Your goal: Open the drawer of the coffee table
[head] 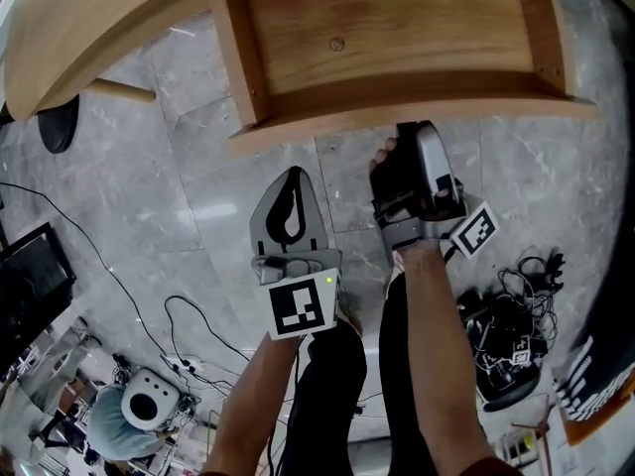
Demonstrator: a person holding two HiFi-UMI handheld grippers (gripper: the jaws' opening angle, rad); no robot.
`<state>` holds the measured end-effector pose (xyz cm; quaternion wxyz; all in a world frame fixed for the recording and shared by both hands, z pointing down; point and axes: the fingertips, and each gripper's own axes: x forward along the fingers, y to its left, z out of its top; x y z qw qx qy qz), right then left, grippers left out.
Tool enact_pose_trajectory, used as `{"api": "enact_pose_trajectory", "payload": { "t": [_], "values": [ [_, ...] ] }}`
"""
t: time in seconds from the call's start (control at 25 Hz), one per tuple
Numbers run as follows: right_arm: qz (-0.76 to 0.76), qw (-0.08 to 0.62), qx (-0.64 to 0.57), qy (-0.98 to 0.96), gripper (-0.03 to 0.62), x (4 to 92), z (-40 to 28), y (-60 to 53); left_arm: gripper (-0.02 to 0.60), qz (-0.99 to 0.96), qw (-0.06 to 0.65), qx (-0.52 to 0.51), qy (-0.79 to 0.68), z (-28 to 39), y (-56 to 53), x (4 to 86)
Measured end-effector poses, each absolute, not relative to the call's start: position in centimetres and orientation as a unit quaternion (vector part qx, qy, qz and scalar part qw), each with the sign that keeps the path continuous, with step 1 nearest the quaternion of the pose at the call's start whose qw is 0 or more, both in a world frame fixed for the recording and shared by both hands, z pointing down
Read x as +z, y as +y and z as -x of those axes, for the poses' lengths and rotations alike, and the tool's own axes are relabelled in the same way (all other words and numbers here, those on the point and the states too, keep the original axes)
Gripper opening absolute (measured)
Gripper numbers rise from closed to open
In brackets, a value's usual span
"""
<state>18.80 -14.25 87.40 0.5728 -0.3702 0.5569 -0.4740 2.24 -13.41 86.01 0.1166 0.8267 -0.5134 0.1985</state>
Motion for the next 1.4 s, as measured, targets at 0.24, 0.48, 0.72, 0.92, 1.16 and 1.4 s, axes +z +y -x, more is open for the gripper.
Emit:
{"api": "enact_pose_trajectory", "payload": {
  "t": [0.24, 0.48, 0.72, 0.92, 1.16, 1.4],
  "values": [
    [0.393, 0.536, -0.497, 0.557, 0.221, 85.8, -18.3, -12.4, 0.006, -0.830, 0.115, 0.192, -0.511, -2.2, -13.1, 82.5],
    [0.409, 0.508, -0.512, 0.559, 0.219, 82.0, -17.9, -10.8, 0.006, -0.833, 0.112, 0.187, -0.508, -1.5, -13.2, 77.5],
    [0.417, 0.491, -0.517, 0.564, 0.219, 76.7, -17.5, -9.8, 0.006, -0.838, 0.108, 0.181, -0.504, -1.5, -13.2, 71.2],
    [0.420, 0.481, -0.525, 0.563, 0.215, 71.2, -16.8, -9.3, 0.006, -0.838, 0.106, 0.172, -0.507, -1.2, -13.3, 65.1],
    [0.439, 0.457, -0.540, 0.555, 0.215, 65.6, -16.1, -8.6, 0.006, -0.837, 0.111, 0.176, -0.506, -0.6, -13.1, 58.8],
    [0.446, 0.453, -0.535, 0.556, 0.213, 58.4, -16.1, -7.2, 0.006, -0.843, 0.101, 0.163, -0.503, -0.3, -11.6, 52.4]
  ]
}}
